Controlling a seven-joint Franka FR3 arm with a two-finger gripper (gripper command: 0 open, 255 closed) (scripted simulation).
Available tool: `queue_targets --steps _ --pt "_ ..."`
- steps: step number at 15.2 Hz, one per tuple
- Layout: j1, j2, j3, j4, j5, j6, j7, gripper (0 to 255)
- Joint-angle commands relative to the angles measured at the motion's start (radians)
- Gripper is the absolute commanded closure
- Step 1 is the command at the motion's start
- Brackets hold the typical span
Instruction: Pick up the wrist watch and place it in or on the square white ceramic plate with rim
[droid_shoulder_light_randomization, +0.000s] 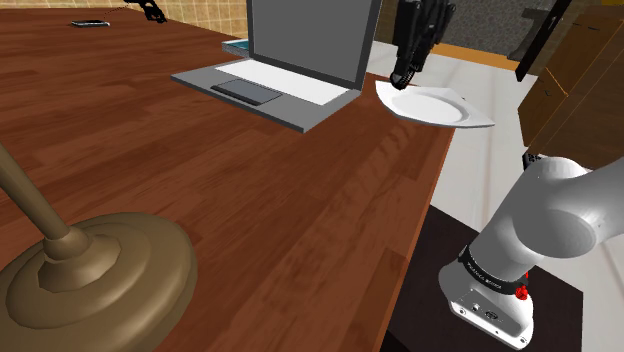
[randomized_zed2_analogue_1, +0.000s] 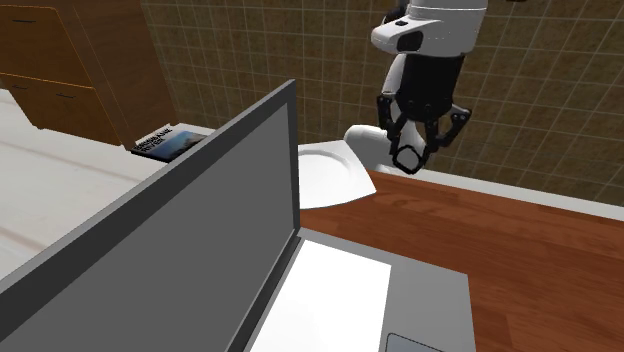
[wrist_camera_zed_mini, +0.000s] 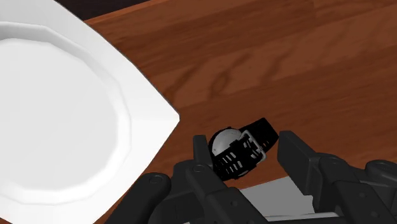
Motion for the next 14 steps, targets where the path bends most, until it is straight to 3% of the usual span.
queue_targets --steps 1,14 --pt "-0.01 -0.014 -0.045 -0.012 -0.026 -0.006 -0.052 255" --pt "-0.075 -0.021 -0.322 -0.009 -0.206 -0.018 -0.365 255"
